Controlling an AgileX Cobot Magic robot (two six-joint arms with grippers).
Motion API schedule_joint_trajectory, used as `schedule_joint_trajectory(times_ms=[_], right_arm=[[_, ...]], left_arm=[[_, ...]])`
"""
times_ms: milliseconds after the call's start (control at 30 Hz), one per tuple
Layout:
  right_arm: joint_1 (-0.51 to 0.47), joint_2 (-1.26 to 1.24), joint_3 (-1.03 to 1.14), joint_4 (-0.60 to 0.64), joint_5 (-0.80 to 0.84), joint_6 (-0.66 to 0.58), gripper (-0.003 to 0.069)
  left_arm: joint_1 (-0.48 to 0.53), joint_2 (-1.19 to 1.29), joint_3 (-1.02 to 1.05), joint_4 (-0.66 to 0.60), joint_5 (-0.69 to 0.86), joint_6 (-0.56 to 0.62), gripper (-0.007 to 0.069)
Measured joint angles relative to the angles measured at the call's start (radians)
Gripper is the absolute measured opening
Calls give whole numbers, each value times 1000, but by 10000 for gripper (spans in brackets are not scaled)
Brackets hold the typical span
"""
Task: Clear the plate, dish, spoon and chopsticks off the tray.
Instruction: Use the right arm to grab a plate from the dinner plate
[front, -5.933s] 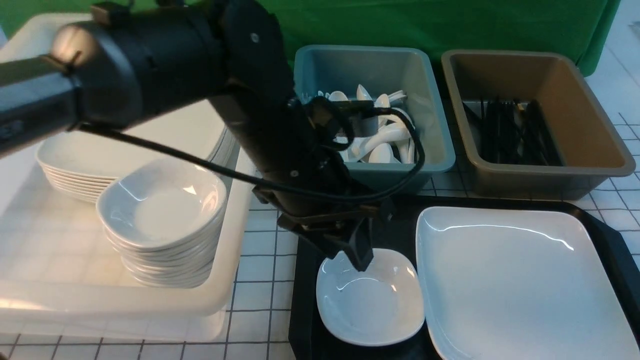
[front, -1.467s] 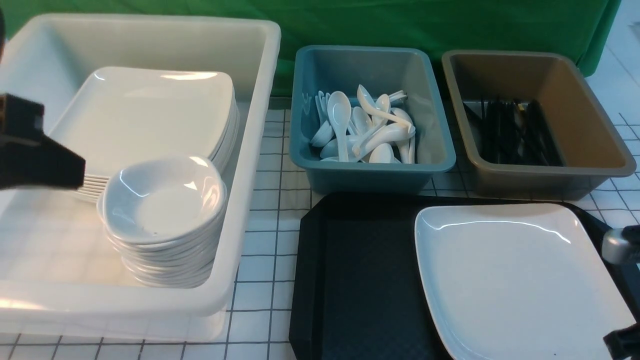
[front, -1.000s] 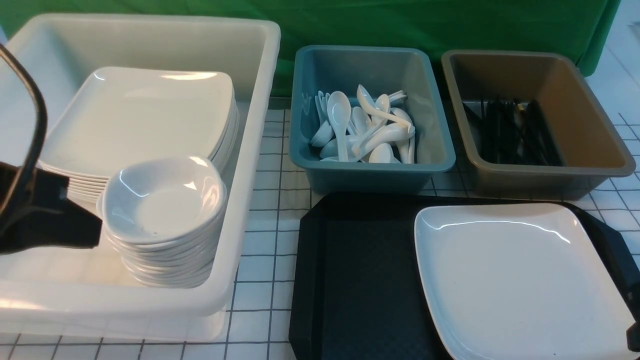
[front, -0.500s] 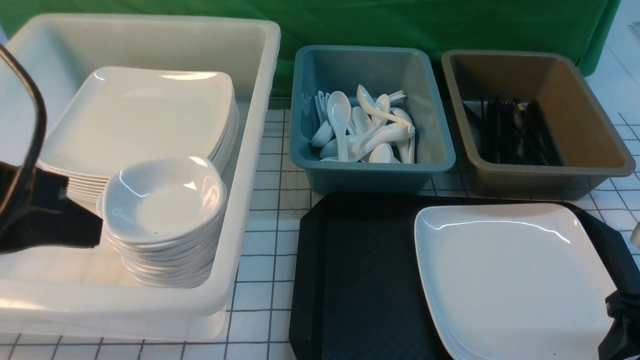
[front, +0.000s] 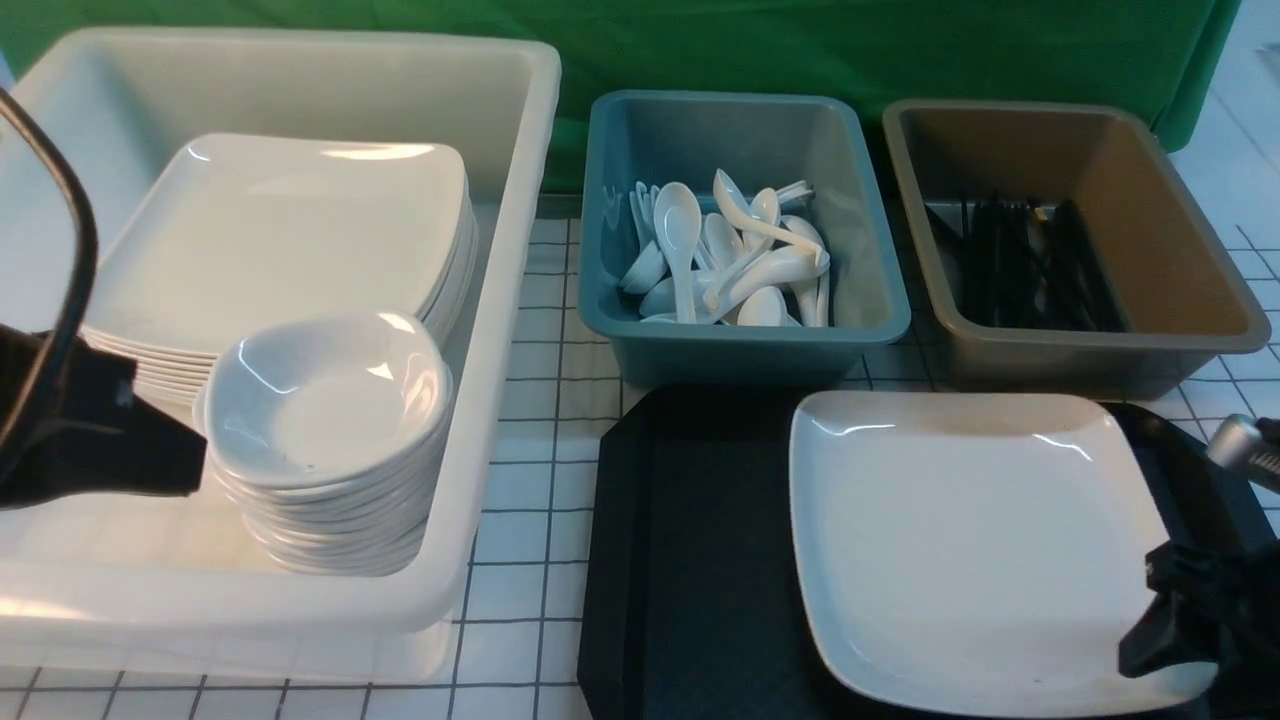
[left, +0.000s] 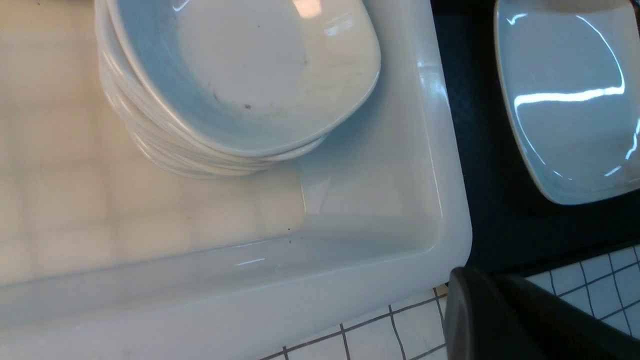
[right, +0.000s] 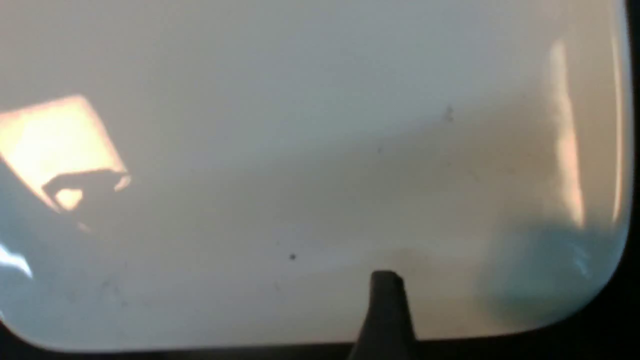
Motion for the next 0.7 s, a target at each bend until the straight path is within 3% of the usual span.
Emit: schedule_joint_trajectory(times_ms=[167,433,700], right_arm=[[112,0,-8,11,2,-15,542],[118,1,-67,-121,25,-16,542],[118,89,-70,-117,-103,-65,541]], left_arm=[[0,0,0,0,0,10,61],[0,0,0,-1,0,10,69],[0,0,0,-3,0,11,74]])
